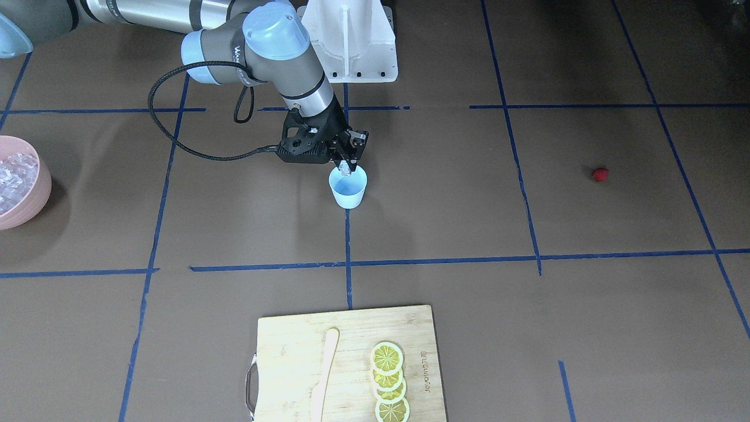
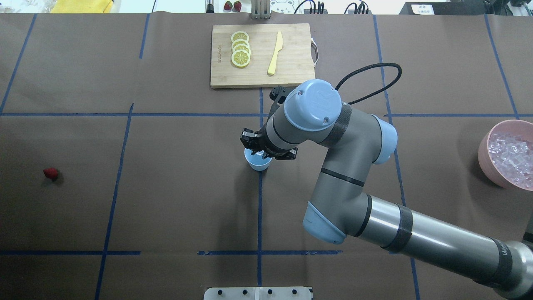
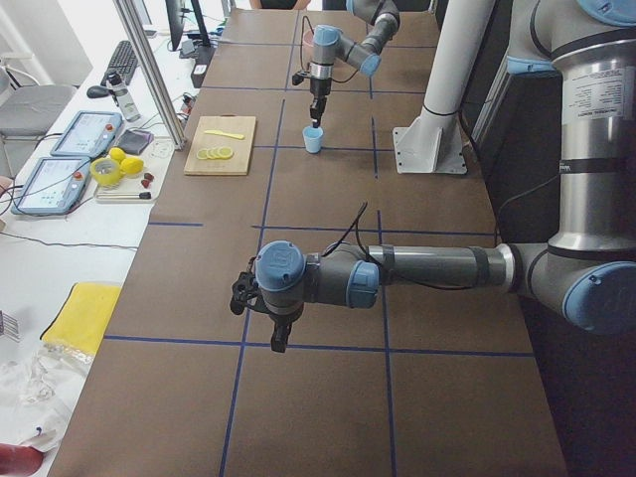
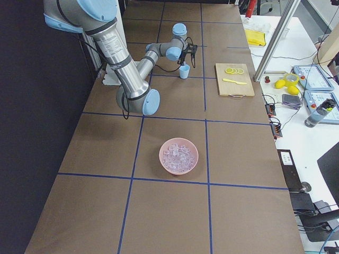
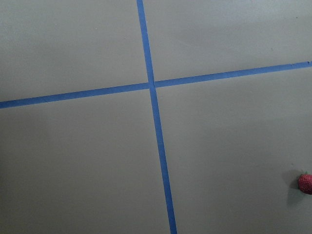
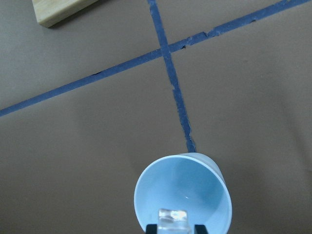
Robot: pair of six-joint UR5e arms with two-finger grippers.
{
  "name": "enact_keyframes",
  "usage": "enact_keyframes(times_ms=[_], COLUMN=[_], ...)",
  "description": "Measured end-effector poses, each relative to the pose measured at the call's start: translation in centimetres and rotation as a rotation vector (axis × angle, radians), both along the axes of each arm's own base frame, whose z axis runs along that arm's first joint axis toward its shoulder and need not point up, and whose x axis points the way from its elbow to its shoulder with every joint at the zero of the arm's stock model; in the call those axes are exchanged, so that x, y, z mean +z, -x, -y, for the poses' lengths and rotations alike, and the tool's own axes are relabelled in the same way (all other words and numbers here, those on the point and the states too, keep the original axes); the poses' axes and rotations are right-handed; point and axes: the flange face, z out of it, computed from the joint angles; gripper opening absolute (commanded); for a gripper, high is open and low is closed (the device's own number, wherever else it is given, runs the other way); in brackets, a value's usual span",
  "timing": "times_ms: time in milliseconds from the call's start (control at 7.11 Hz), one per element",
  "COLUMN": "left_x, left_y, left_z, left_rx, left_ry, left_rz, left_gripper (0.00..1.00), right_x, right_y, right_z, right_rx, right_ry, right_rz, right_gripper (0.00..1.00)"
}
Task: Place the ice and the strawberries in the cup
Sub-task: 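Open the right gripper to drop the ice cube into the cup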
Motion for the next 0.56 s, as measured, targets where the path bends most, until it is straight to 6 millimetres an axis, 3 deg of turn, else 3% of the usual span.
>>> enact_keyframes(times_ms=[563], left_x=[0.01], left_y=[0.00], left_z=[0.00], left_rx=[0.000], left_ry=[0.000], left_rz=[0.000], left_gripper=[1.00], right_x=[0.51], right_y=[-0.04], right_z=[0.12], right_rx=[0.003], right_ry=[-0.006], right_rz=[-0.010], right_gripper=[0.82])
